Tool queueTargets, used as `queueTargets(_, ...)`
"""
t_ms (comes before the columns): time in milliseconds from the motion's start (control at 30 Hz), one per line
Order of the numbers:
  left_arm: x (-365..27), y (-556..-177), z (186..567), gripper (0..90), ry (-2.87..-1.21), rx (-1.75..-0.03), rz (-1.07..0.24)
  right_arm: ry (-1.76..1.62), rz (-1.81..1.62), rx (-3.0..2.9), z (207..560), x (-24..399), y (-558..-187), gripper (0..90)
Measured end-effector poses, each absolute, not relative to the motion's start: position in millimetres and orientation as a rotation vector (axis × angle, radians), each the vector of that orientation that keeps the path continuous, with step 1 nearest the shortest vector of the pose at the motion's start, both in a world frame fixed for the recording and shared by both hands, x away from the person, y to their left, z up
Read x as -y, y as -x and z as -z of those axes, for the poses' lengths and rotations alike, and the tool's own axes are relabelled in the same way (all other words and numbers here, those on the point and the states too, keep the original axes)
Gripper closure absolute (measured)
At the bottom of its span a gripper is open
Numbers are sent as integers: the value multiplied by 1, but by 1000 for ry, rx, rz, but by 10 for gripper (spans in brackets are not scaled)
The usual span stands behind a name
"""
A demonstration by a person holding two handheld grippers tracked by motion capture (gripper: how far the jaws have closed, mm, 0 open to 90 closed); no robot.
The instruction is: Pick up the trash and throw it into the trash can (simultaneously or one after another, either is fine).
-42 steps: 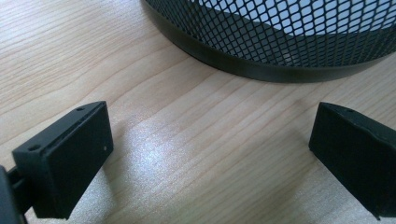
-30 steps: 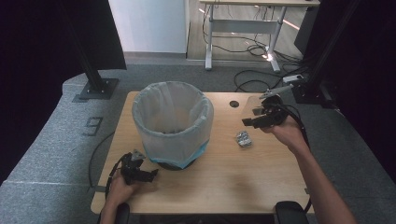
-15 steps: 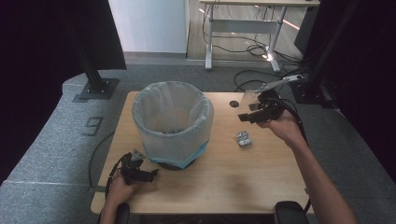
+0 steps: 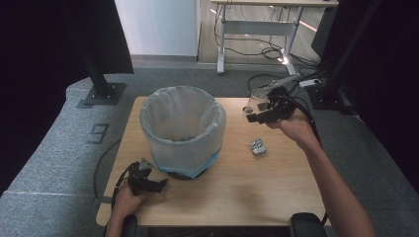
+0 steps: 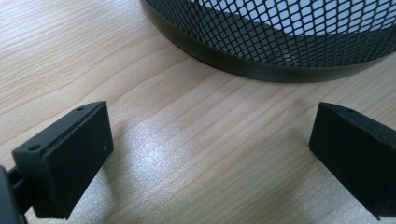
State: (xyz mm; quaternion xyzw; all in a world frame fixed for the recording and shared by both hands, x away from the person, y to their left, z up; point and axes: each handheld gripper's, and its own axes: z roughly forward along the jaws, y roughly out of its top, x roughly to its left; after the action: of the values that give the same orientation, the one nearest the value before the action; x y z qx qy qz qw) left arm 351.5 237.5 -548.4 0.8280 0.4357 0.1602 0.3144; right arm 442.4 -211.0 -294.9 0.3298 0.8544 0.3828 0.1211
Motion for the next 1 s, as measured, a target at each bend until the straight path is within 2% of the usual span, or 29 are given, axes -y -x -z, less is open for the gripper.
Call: queueTargets(1000, -238, -351, 548, 0, -2183, -1148, -422, -851, -1135, -2541, 262, 164, -450, 300)
